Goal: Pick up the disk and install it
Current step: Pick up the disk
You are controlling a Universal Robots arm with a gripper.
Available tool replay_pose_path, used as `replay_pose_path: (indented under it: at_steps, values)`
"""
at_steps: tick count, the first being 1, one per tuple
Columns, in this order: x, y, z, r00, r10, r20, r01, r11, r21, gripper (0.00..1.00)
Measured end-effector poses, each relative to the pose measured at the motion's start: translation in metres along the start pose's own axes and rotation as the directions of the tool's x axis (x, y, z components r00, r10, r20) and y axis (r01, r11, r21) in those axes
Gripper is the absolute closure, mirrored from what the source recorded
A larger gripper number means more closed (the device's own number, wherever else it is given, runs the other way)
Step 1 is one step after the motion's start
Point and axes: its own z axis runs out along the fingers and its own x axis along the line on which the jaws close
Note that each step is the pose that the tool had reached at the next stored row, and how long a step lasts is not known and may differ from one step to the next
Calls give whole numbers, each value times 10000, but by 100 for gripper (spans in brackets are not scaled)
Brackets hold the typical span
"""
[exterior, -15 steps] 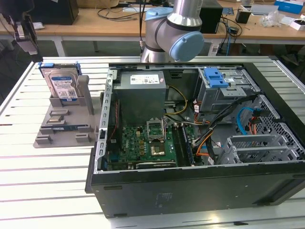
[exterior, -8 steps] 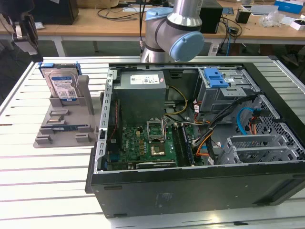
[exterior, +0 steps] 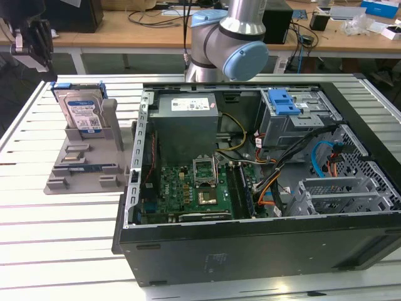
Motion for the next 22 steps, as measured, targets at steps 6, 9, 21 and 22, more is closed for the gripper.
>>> replay_pose_path:
  at_steps: [6,9,21,22]
  values:
    - [0,0,0,10000,6,0,-6,10000,0,89]
    - [0,0,0,10000,9,0,-9,10000,0,89]
    - [-129,-17,4,10000,14,0,-14,10000,1,89]
    - [-148,-21,4,10000,15,0,-15,10000,0,89]
